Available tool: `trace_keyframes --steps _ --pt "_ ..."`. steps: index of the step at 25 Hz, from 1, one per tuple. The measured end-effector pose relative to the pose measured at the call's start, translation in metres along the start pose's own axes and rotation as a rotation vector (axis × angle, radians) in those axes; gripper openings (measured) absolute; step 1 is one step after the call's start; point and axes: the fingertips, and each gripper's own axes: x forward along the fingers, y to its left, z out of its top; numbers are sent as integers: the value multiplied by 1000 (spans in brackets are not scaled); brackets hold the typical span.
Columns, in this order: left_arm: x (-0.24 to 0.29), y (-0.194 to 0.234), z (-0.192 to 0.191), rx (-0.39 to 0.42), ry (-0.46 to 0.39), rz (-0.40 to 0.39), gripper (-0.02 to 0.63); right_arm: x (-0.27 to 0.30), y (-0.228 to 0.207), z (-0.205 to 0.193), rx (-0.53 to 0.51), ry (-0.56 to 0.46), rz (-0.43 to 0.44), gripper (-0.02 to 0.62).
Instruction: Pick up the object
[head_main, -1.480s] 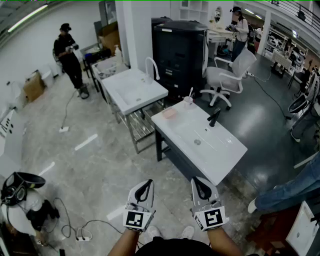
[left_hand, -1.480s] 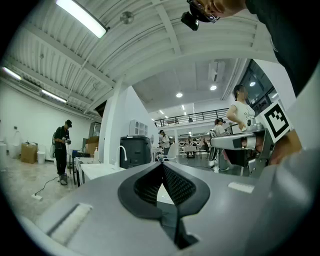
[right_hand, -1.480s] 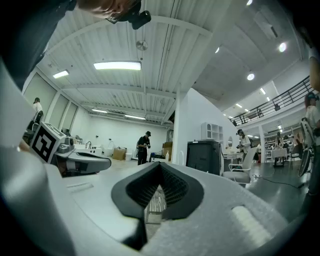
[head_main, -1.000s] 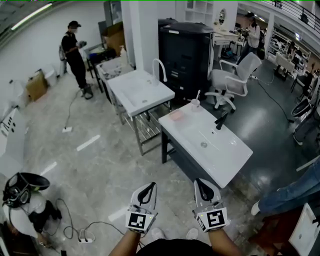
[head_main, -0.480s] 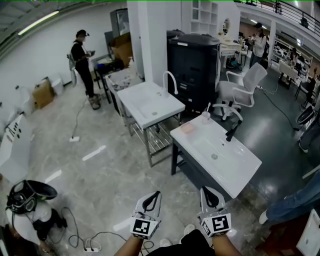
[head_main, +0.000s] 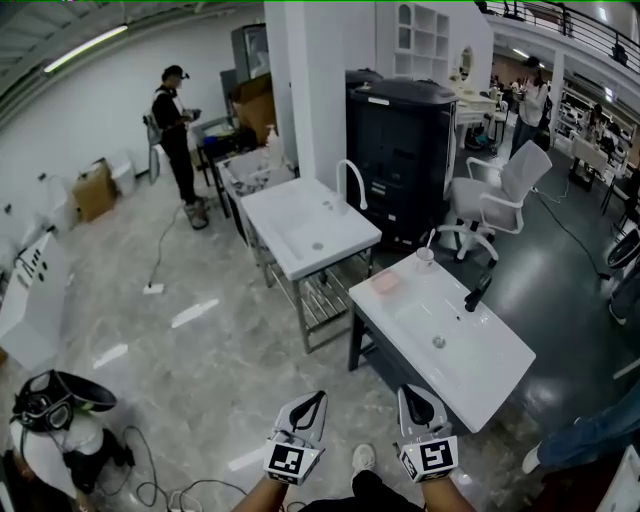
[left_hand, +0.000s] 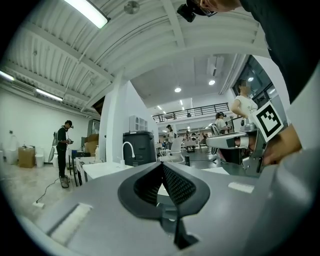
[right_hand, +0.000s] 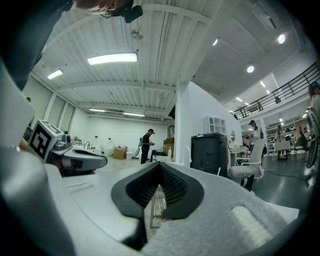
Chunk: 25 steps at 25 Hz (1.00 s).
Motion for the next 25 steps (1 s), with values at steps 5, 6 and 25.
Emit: trace_keyframes --steps 5,6,25 --pt "51 14 4 -2 5 0 17 38 -32 -5 14 16 11 3" --pt "62 16 6 0 5 0 17 45 -39 -6 18 19 12 3" --pt "209 23 2 28 50 -40 17 131 -140 -7 46 -35 31 3"
